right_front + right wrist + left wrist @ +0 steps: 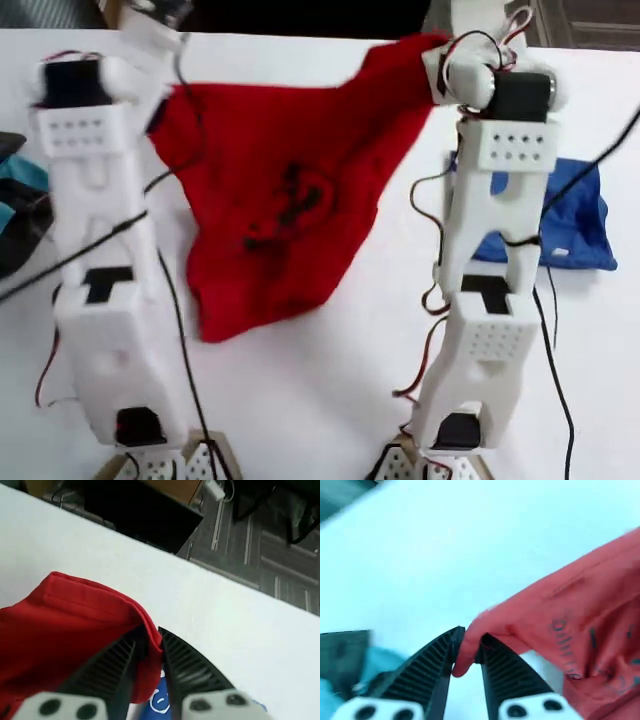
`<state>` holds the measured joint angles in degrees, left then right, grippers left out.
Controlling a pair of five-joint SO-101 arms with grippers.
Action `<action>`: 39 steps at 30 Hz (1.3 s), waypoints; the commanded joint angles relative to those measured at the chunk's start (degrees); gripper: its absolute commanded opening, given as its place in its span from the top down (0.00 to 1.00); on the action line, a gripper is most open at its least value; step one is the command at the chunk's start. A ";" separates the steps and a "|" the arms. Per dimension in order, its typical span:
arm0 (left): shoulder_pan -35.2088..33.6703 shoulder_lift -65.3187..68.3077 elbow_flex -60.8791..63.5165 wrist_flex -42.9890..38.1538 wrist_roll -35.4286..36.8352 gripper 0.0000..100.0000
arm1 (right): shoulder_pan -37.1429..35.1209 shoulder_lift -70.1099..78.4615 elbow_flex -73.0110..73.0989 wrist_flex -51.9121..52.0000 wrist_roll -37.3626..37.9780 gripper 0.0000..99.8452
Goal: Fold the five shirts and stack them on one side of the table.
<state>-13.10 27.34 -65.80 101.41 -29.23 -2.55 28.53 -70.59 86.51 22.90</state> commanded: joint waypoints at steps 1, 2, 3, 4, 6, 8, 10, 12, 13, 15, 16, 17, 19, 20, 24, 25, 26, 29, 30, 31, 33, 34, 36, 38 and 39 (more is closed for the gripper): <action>-2.20 -11.69 0.04 1.05 -1.05 0.97 | 0.48 -7.43 -6.59 0.22 0.35 0.98; -2.55 -14.15 1.80 0.97 -1.41 0.97 | 0.40 -8.66 -8.00 0.22 0.35 0.98; -2.55 -16.44 3.56 0.97 -2.11 0.97 | 0.31 -9.89 -9.23 0.22 0.53 0.98; -2.55 -18.64 5.14 0.97 -2.90 0.97 | 0.13 -11.03 -10.02 0.22 0.53 0.98; -2.55 -23.12 8.04 0.88 -3.60 0.97 | -1.01 -13.05 -10.46 0.48 0.62 0.98; -2.46 -27.16 9.89 0.88 -3.60 0.97 | -1.63 -15.43 -10.90 2.59 0.88 0.98; -2.46 -30.59 11.21 0.79 -3.78 0.97 | -2.33 -18.15 -10.90 4.35 2.99 0.98; -2.46 -32.35 12.44 0.79 -4.75 0.97 | -3.12 -19.47 -9.67 4.70 5.10 0.98; -2.46 -32.35 13.23 0.44 -5.71 0.97 | -3.12 -19.56 -8.62 4.53 5.80 0.98; -2.55 -32.35 14.46 -0.09 -6.24 0.97 | -2.95 -19.30 -6.77 4.44 6.68 0.98; -2.73 -32.35 15.25 -0.44 -6.42 0.97 | -2.86 -19.03 -6.07 4.53 6.95 0.98; -3.52 -32.35 15.43 -0.44 -6.51 0.97 | -2.68 -18.68 -5.36 4.53 7.38 0.98; -4.57 -32.35 15.87 -1.32 -6.51 0.97 | -1.36 -17.89 -4.48 4.44 7.91 0.98; -5.45 -32.44 15.78 -1.58 -6.51 0.97 | -0.84 -17.54 -4.48 4.26 7.56 0.98; -7.56 -32.97 15.52 -1.14 -6.51 0.97 | 0.13 -18.24 -5.01 4.26 7.47 0.98; -7.82 -33.41 15.60 -1.05 -6.33 0.97 | -0.13 -19.38 -5.01 4.26 7.47 0.98; -7.82 -34.02 15.87 -1.05 -6.33 0.97 | -0.13 -20.62 -5.01 4.18 7.47 0.98; -7.82 -36.40 15.60 -1.05 -6.42 0.97 | -0.13 -24.57 -5.01 1.27 7.91 0.98; -7.74 -37.54 15.60 -1.05 -6.42 0.97 | 0.13 -25.71 -4.92 0.13 7.91 0.98; -7.56 -38.59 15.78 -1.05 -6.42 0.97 | 0.22 -26.68 -4.92 -0.75 8.00 0.98; -7.56 -40.09 15.96 -1.05 -6.42 0.97 | 0.13 -28.44 -4.75 -1.63 8.09 0.98; -7.56 -40.62 15.96 -1.05 -6.42 0.97 | -0.13 -29.05 -4.66 -1.63 8.62 0.98; -7.65 -41.49 15.78 -1.14 -6.51 0.97 | -0.66 -30.02 -4.66 -1.71 10.29 0.98; -7.74 -41.76 15.60 -1.14 -6.51 0.97 | -1.80 -30.46 -4.57 -1.63 11.60 0.98; -7.74 -41.76 15.69 -1.32 -6.59 0.97 | -2.24 -30.46 -4.48 -1.45 12.22 0.98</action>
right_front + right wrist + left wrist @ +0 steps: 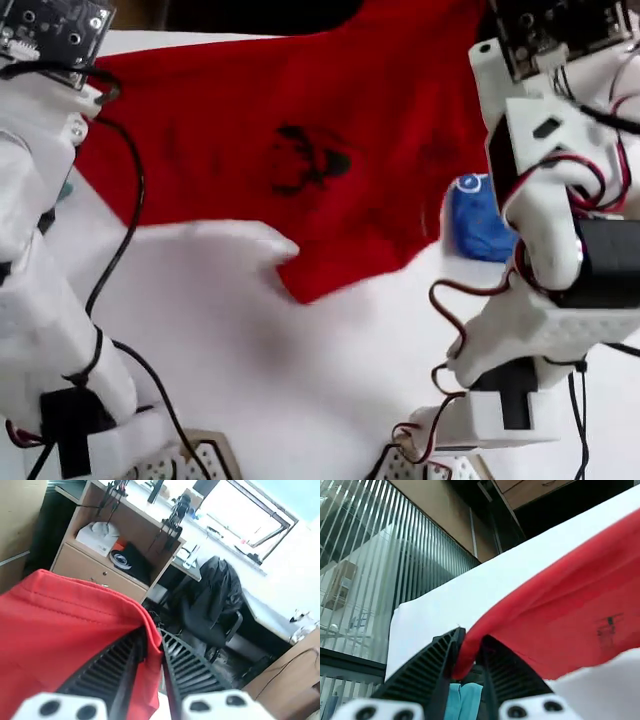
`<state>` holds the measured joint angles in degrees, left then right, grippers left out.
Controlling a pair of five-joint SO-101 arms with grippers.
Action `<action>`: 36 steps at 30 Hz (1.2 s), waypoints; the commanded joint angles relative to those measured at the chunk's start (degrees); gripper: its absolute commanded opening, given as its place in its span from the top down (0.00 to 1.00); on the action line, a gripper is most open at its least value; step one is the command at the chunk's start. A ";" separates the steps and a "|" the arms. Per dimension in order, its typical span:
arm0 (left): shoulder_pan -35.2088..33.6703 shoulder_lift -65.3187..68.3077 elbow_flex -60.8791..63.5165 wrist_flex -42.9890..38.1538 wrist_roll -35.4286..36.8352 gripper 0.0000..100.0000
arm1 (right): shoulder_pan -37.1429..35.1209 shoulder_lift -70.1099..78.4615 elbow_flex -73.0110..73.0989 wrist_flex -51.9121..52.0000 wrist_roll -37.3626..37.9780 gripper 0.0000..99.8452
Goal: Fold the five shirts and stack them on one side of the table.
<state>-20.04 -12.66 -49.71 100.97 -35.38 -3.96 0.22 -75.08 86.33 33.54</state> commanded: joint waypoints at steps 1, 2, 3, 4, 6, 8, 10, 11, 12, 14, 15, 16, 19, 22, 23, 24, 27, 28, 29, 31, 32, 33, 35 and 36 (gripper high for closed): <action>-0.88 -1.58 -0.22 -1.05 -0.44 0.97 | -0.92 -2.15 0.00 -1.27 2.20 0.98; -0.88 -1.49 -0.13 -1.14 -0.53 0.97 | -0.92 -1.98 0.00 -1.45 3.08 0.98; -0.88 -1.41 -0.13 -1.14 -0.53 0.97 | -0.66 -1.89 0.00 -1.54 3.87 0.98; -0.88 -1.41 -0.13 -1.14 -0.70 0.97 | -0.57 -1.80 0.09 -1.54 4.92 0.98; -0.88 -1.41 -0.13 -1.32 -2.37 0.97 | -0.57 -1.71 0.09 -1.71 7.12 0.98; -0.88 -1.41 -0.13 -2.81 -2.46 0.97 | -0.48 -1.71 0.18 -3.47 8.79 0.98; -0.88 -1.67 -0.48 -3.60 -2.37 0.97 | -0.40 -1.71 0.18 -6.02 9.41 0.98; -0.88 -1.76 -0.57 -3.60 -2.37 0.97 | -0.40 -1.89 0.18 -6.99 9.41 0.98; -0.88 -1.85 -0.57 -3.60 -2.37 0.97 | -0.40 -2.07 0.18 -7.69 9.41 0.98; -0.88 -1.85 -0.57 -3.60 -2.29 0.97 | -0.40 -2.24 -0.35 -8.13 9.32 0.98; -0.88 -1.85 -0.57 -3.60 -2.29 0.97 | -0.48 -2.33 -0.35 -8.22 9.14 0.98; -0.88 -1.85 -0.57 -3.60 -2.29 0.97 | -0.48 -2.33 -0.35 -8.57 9.05 0.98; -0.88 -1.41 -0.04 -3.60 -2.29 0.97 | -0.75 -2.15 -0.35 -10.77 9.05 0.98; -0.88 -1.14 2.33 -3.43 -2.29 0.97 | -0.92 -2.24 -0.26 -13.14 9.14 0.98; -0.88 -1.14 3.82 -3.60 -2.37 0.97 | -0.92 -2.24 -0.26 -13.93 9.14 0.98; -0.97 -0.88 5.41 -3.60 -2.46 0.97 | -0.92 -2.24 -0.18 -14.64 9.23 0.98; -2.64 -0.97 11.30 -7.03 -2.46 0.97 | -0.92 -1.98 -0.09 -16.75 9.41 0.98; -3.52 -1.23 13.32 -8.79 -2.46 0.97 | -0.92 -1.98 0.00 -17.63 9.41 0.98; -4.48 -1.23 14.55 -9.93 -2.46 0.97 | -0.92 -1.98 0.09 -18.15 9.41 0.98; -5.89 -1.32 15.96 -10.73 -2.46 0.97 | -1.27 -2.15 0.09 -17.98 9.41 0.98; -6.33 -1.32 16.13 -10.64 -2.46 0.97 | -1.98 -2.33 0.09 -17.27 9.41 0.98; -7.03 -1.32 15.87 -9.93 -2.46 0.97 | -2.33 -2.33 -0.18 -16.31 9.41 0.98; -7.74 -1.49 15.78 -8.62 -2.64 0.97 | -2.86 -2.59 -0.44 -14.02 9.41 0.98; -7.91 -1.67 15.78 -8.00 -2.64 0.97 | -3.47 -3.12 -0.44 -13.14 9.41 0.98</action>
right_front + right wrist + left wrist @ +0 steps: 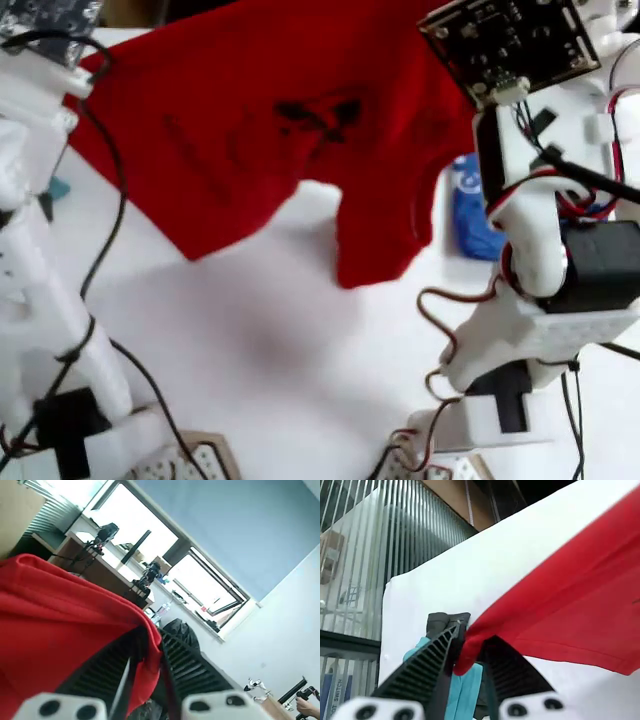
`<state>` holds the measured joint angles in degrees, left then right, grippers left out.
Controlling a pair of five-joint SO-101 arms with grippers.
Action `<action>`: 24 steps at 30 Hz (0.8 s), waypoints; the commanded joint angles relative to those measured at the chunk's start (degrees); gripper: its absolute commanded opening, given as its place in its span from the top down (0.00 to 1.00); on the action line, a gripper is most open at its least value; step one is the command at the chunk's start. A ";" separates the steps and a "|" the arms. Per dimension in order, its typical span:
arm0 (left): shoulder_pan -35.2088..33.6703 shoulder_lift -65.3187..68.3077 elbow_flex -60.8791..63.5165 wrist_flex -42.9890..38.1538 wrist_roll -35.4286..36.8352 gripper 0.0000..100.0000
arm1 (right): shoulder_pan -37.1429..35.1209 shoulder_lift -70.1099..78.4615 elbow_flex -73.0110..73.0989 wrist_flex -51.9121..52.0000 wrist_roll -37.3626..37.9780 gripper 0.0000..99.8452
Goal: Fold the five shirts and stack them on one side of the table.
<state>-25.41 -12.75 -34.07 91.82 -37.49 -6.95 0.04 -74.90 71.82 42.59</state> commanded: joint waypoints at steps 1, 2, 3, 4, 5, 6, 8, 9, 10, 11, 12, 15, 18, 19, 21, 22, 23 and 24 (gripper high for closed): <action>-3.08 -2.29 0.13 1.58 -0.53 0.97 | -1.19 -3.65 -0.62 2.15 0.35 0.98; -3.34 -3.16 0.40 1.67 -0.53 0.97 | -1.80 -4.62 -0.62 3.21 0.35 0.98; -3.52 -4.31 0.31 2.02 -0.53 0.97 | -2.42 -5.67 -0.62 4.44 0.35 0.98; -3.52 -5.63 0.13 2.46 -0.53 0.97 | -3.03 -6.90 -0.62 5.49 0.35 0.98; -3.52 -7.38 0.13 2.90 -0.62 0.97 | -3.91 -8.22 -0.53 6.29 0.35 0.98; -3.52 -9.41 0.13 3.25 -0.62 0.97 | -4.53 -9.71 -0.35 6.99 0.35 0.98; -3.52 -13.10 0.48 3.60 -0.62 0.97 | -5.05 -12.53 -0.26 8.40 0.26 0.98; -3.52 -14.95 0.48 3.78 -0.62 0.97 | -5.23 -14.02 -0.26 8.92 0.26 0.98; -3.52 -16.53 0.48 4.31 -0.62 0.97 | -5.23 -15.43 -0.18 9.27 0.18 0.98; -3.52 -17.93 0.48 4.75 -0.62 0.97 | -5.23 -16.84 -0.09 9.36 0.18 0.98; -3.52 -19.08 0.48 5.27 -0.62 0.97 | -5.14 -17.89 0.00 9.36 0.18 0.98; -3.52 -21.36 0.48 6.15 -0.62 0.97 | -4.97 -20.62 0.00 9.36 0.18 0.98; -3.52 -21.71 0.57 6.42 -0.62 0.97 | -4.97 -21.58 0.00 10.68 0.26 0.98; -3.52 -21.63 0.66 6.42 -0.62 0.97 | -4.97 -21.32 0.00 11.47 0.18 0.98; -3.43 -21.54 2.86 5.80 -0.70 0.97 | -5.05 -19.82 0.79 12.97 0.00 0.98; -3.34 -21.54 4.44 5.10 -0.70 0.97 | -4.97 -19.03 1.76 13.41 0.00 0.98; -3.25 -21.54 6.20 4.31 -0.70 0.97 | -4.97 -18.07 2.73 13.85 -0.09 0.98; -3.25 -21.54 8.22 3.16 -0.70 0.97 | -5.05 -17.19 3.78 14.11 -0.18 0.98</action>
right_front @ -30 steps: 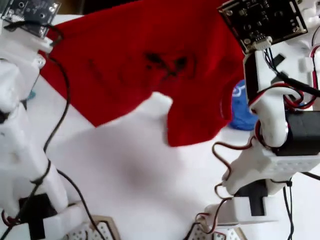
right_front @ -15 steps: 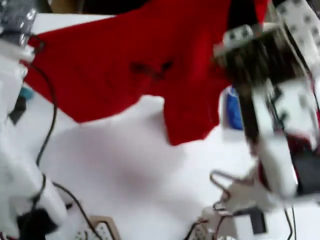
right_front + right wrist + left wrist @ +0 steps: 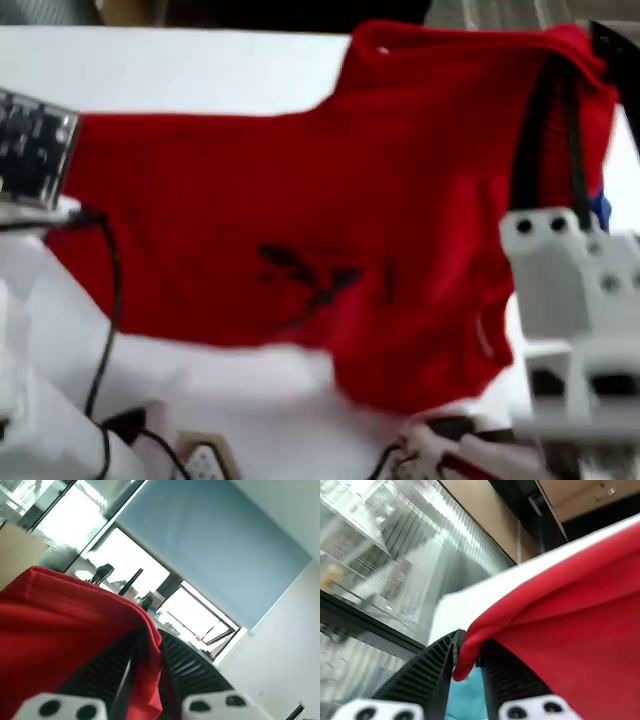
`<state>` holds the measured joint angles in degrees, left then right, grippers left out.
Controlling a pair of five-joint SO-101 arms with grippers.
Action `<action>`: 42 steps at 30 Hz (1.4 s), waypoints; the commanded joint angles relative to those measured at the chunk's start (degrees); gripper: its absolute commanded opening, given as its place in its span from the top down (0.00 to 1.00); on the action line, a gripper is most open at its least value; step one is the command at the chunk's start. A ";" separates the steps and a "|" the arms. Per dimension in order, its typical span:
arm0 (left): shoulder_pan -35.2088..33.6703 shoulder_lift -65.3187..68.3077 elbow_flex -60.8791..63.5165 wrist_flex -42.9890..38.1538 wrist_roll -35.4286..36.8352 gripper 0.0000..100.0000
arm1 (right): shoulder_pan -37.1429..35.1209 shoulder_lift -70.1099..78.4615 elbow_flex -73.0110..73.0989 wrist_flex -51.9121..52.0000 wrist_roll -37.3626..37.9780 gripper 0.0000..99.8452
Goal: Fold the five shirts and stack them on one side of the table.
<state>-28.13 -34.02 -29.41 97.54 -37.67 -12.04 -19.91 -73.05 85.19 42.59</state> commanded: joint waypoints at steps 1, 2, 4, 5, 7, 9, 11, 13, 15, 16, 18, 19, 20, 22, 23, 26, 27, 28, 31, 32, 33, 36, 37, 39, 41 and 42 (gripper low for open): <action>-0.53 -0.26 5.93 -3.87 -0.53 0.97 | -0.13 3.56 3.16 0.84 -0.18 0.98; -0.53 -0.26 8.31 -5.10 -0.53 0.97 | -0.22 4.44 4.84 0.84 -0.35 0.98; -0.53 -0.26 13.14 -7.56 -0.53 0.97 | -0.22 6.46 8.00 0.40 -2.02 0.98; -0.53 -0.26 15.87 -9.32 -0.53 0.97 | -0.22 7.78 9.67 0.40 -2.37 0.98; -0.53 -0.26 20.70 -13.36 -0.53 0.97 | -0.22 10.77 13.01 -0.48 -2.55 0.98; -0.53 -0.18 24.92 -17.93 -0.53 0.97 | 0.13 14.11 15.56 -2.59 -2.55 0.98; 0.26 0.09 28.97 -22.86 -0.53 0.97 | 0.31 17.36 17.41 -4.79 -2.55 0.98; 1.76 1.85 32.13 -27.08 -0.53 0.97 | 0.84 20.79 18.81 -6.90 -2.46 0.98; 3.34 5.10 33.19 -30.07 -0.53 0.97 | 1.19 24.48 19.69 -8.84 -2.46 0.98; 3.96 7.38 33.01 -31.21 -0.53 0.97 | 1.36 26.33 19.78 -9.45 -2.46 0.98; 4.57 12.48 32.13 -33.85 -0.53 0.97 | 2.07 30.55 19.69 -10.24 -2.46 0.98; 4.66 15.21 31.08 -34.64 -0.53 0.97 | 2.33 32.48 19.60 -10.86 -2.46 0.98; 4.75 18.29 29.93 -35.16 -0.53 0.97 | 2.42 34.59 19.52 -11.30 -2.37 0.98; 4.75 24.35 25.98 -35.16 -0.44 0.97 | 2.42 38.37 19.34 -11.65 -2.37 0.98; 4.75 27.52 23.96 -34.99 -0.44 0.97 | 2.42 40.22 19.25 -11.65 -2.29 0.98; 4.75 36.22 17.98 -33.76 -0.44 0.97 | 2.42 44.97 19.25 -11.65 -2.29 0.98; 4.75 38.95 15.69 -32.70 -0.44 0.97 | 2.42 46.20 19.16 -11.65 -2.46 0.98; 4.75 41.58 13.58 -31.21 -0.44 0.97 | 2.42 47.25 19.16 -11.65 -2.46 0.98; 4.75 48.53 7.16 -26.37 -0.44 0.97 | 2.42 48.92 19.16 -11.21 -2.55 0.98; 4.75 50.29 5.14 -24.44 -0.53 0.97 | 2.42 48.92 19.16 -10.51 -2.55 0.98; 4.84 51.60 2.95 -22.42 -0.53 0.97 | 2.42 48.75 19.16 -9.80 -2.55 0.98; 4.84 53.98 -2.51 -16.26 -1.93 0.97 | 2.42 47.96 19.16 -6.64 -2.55 0.98; 5.19 54.24 -3.82 -14.24 -2.37 0.97 | 2.42 47.69 19.16 -5.49 -2.55 0.98; 6.33 54.33 -5.49 -9.93 -3.43 0.97 | 2.42 47.25 19.16 -3.56 -2.55 0.98; 7.56 54.33 -6.73 -5.80 -4.57 0.97 | 2.42 46.90 19.16 -1.54 -2.55 0.98; 8.09 54.33 -7.34 -3.96 -4.92 0.97 | 2.42 46.73 19.16 -0.40 -2.64 0.98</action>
<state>-21.71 20.66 -32.92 88.40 -41.36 -10.37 29.49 -53.10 82.29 40.48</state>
